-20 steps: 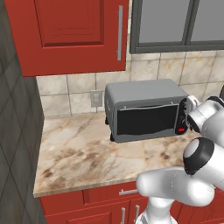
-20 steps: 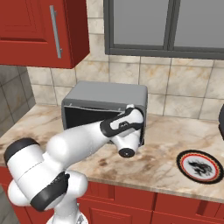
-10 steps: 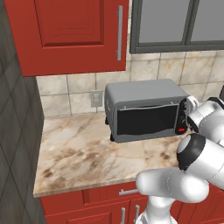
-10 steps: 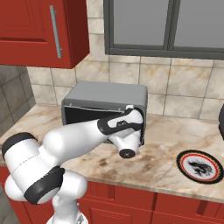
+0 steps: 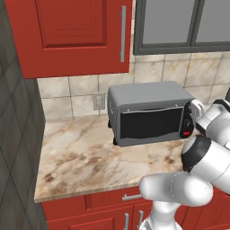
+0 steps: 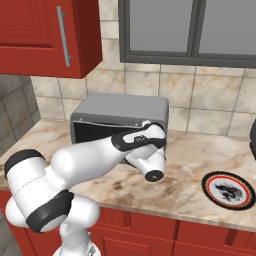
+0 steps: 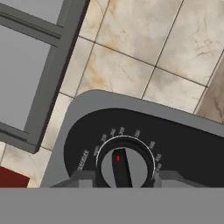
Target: Pull the toaster oven rack outwards. Pick up the baguette from the plate and place it on the toaster oven rack. Close the toaster oven door fully and set the temperature to the lowest setting.
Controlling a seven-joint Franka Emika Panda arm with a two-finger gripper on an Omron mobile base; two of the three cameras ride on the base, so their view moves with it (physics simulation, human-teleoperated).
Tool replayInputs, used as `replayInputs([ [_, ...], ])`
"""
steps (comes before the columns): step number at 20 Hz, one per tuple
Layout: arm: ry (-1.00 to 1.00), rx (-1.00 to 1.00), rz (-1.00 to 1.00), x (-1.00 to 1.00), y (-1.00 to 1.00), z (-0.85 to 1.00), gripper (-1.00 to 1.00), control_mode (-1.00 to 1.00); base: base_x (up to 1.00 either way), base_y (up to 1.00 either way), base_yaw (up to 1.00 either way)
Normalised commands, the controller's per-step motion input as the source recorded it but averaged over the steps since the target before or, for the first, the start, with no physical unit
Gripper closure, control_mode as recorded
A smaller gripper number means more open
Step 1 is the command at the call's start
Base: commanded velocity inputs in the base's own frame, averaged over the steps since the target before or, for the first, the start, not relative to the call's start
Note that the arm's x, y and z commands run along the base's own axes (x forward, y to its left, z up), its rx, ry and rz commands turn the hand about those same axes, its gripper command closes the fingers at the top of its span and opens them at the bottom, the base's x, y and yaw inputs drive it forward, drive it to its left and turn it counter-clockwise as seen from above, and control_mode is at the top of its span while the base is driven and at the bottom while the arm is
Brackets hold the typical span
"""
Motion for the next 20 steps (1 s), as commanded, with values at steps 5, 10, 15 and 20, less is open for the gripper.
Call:
replayInputs([
  [5,-0.12,-0.28,0.11,0.0,0.0,0.1,1.0,-1.0,0.0,0.0,0.0],
  [10,-0.15,-0.28,0.08,0.0,0.0,0.08,1.0,-1.0,0.0,0.0,0.0],
  [15,-0.15,-0.29,0.02,0.02,0.0,0.31,1.0,-1.0,0.0,0.0,0.0],
  [20,-0.07,-0.29,0.0,0.22,0.05,0.56,1.0,-1.0,0.0,0.0,0.0],
])
